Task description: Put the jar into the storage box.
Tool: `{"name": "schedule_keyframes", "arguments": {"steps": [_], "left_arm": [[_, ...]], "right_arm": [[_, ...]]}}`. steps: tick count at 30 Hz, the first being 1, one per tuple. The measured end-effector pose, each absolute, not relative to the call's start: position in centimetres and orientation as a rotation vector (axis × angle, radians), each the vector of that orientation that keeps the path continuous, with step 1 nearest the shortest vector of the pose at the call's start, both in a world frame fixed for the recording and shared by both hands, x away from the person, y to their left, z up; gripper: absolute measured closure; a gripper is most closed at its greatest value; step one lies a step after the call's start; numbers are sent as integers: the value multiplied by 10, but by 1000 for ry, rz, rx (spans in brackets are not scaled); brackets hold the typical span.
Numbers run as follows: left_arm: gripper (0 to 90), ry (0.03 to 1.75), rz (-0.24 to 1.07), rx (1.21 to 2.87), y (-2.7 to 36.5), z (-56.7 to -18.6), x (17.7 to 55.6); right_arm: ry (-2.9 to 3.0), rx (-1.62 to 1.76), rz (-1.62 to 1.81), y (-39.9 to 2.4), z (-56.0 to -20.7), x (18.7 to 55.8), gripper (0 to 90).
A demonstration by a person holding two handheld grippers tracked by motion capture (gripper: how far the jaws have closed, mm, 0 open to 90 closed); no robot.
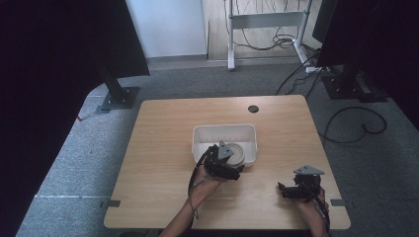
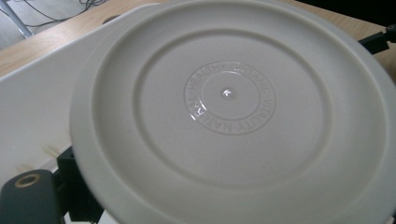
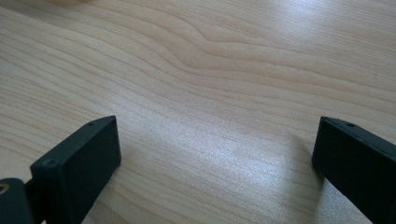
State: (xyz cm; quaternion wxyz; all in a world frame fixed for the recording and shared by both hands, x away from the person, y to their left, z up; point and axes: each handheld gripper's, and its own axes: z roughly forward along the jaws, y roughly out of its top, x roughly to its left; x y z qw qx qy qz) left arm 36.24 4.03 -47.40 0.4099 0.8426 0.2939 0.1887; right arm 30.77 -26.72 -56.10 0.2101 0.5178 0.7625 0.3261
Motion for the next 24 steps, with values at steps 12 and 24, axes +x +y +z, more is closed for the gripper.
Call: {"name": "schedule_keyframes", "arguments": {"steps": [12, 24], "left_arm": [[100, 774, 493, 2107, 41, -476, 376], [100, 814, 510, 2084, 38, -480, 391]], "right_arm": [[2120, 1440, 907, -267, -561, 308, 7], [2121, 1439, 907, -267, -561, 308, 8]]}}
